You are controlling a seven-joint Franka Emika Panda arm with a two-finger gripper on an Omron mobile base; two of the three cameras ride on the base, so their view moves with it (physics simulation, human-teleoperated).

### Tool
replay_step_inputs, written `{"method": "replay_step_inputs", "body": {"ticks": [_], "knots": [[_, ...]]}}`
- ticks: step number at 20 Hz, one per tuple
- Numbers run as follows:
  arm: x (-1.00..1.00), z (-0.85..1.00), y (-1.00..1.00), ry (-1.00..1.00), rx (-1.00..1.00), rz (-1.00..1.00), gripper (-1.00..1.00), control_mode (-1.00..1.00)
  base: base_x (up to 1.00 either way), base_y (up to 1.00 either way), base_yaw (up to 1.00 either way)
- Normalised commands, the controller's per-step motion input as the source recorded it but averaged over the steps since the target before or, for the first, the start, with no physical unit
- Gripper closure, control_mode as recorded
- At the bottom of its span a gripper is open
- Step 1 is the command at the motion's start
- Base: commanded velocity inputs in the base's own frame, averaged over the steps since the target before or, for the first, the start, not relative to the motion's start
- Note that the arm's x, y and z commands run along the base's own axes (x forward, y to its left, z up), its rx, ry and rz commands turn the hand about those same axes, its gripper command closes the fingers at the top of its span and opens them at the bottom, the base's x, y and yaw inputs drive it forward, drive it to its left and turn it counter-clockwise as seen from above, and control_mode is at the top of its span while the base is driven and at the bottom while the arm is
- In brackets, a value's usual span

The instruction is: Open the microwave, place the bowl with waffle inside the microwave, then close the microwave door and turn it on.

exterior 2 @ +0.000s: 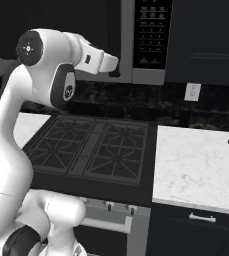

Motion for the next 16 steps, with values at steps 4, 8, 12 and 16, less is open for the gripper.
{"method": "replay_step_inputs", "body": {"ticks": [4, 8, 12, 16], "knots": [[0.13, 0.24, 0.0, 0.0, 0.0, 0.15, -1.0, -1.0, 0.0, 0.0, 0.0], [0.0, -0.01, 0.02, 0.0, 0.01, 0.21, -1.0, -1.0, 0.0, 0.0, 0.0], [0.16, -0.14, 0.03, 0.01, 0.0, 0.1, -1.0, -1.0, 0.0, 0.0, 0.0], [0.33, -0.19, 0.08, 0.11, -0.06, 0.0, -1.0, -1.0, 0.0, 0.0, 0.0]]}}
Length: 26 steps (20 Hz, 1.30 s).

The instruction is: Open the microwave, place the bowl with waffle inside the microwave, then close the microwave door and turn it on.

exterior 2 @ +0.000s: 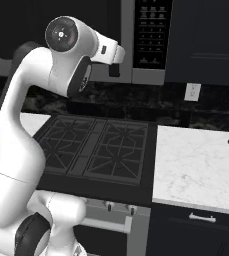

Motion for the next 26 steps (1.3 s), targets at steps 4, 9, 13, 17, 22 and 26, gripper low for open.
{"method": "replay_step_inputs", "body": {"ticks": [4, 9, 13, 17, 22, 26], "knots": [[0.36, -0.15, 0.0, 0.12, -0.05, 0.0, -1.0, -1.0, 0.0, 0.0, 0.0], [0.28, -0.06, 0.0, 0.07, 0.0, 0.0, -1.0, -1.0, 0.0, 0.0, 0.0], [0.31, -0.1, 0.0, 0.0, 0.0, 0.0, -1.0, -1.0, 0.0, 0.0, 0.0], [0.33, -0.15, 0.0, 0.0, 0.0, 0.0, -1.0, -1.0, 0.0, 0.0, 0.0], [0.27, -0.06, 0.0, 0.0, 0.0, 0.0, -1.0, -1.0, 0.0, 0.0, 0.0], [0.3, -0.05, -0.03, 0.0, 0.0, 0.0, -1.0, -1.0, 0.0, 0.0, 0.0]]}}
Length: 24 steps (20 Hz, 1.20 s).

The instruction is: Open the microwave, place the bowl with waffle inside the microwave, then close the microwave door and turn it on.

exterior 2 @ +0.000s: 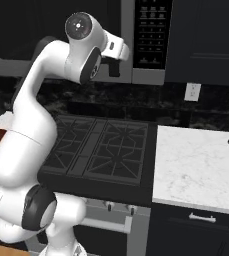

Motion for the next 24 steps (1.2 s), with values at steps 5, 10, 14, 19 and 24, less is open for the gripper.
{"method": "replay_step_inputs", "body": {"ticks": [5, 10, 14, 19, 24], "knots": [[0.33, -0.12, -0.12, 0.0, 0.0, 0.0, -1.0, -1.0, 0.0, 0.0, 0.0], [0.34, -0.07, -0.05, 0.0, 0.0, 0.0, -1.0, -1.0, 0.0, 0.0, 0.0], [0.46, -0.07, 0.0, 0.0, 0.0, 0.0, -1.0, -1.0, 0.0, 0.0, 0.0], [0.43, -0.12, 0.0, 0.0, 0.0, 0.0, -1.0, -1.0, 0.0, 0.0, 0.0], [0.32, -0.09, 0.0, 0.0, 0.0, 0.0, -1.0, -1.0, 0.0, 0.0, 0.0]]}}
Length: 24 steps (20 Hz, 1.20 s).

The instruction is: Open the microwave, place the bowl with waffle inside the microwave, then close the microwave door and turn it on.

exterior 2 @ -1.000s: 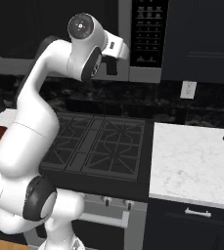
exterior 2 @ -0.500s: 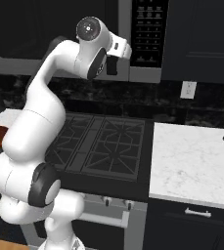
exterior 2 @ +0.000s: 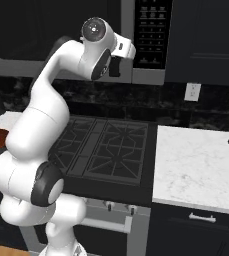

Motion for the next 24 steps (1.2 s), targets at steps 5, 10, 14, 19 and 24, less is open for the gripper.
{"method": "replay_step_inputs", "body": {"ticks": [5, 10, 14, 19, 24], "knots": [[0.1, 0.0, 0.0, 0.0, 0.0, 0.0, 1.0, -1.0, 0.0, 0.0, 0.0], [0.0, 0.0, 0.02, -0.02, 0.0, 0.0, 1.0, -1.0, 0.0, 0.0, 0.0], [0.0, 0.0, 0.11, -0.09, 0.0, 0.0, 1.0, -1.0, 0.0, 0.0, 0.0], [-0.15, 0.02, 0.24, -0.11, 0.0, 0.04, 1.0, -1.0, 0.0, 0.0, 0.0], [-0.41, 0.09, 0.4, -0.12, 0.0, 0.12, 1.0, -1.0, 0.0, 0.0, 0.0]]}}
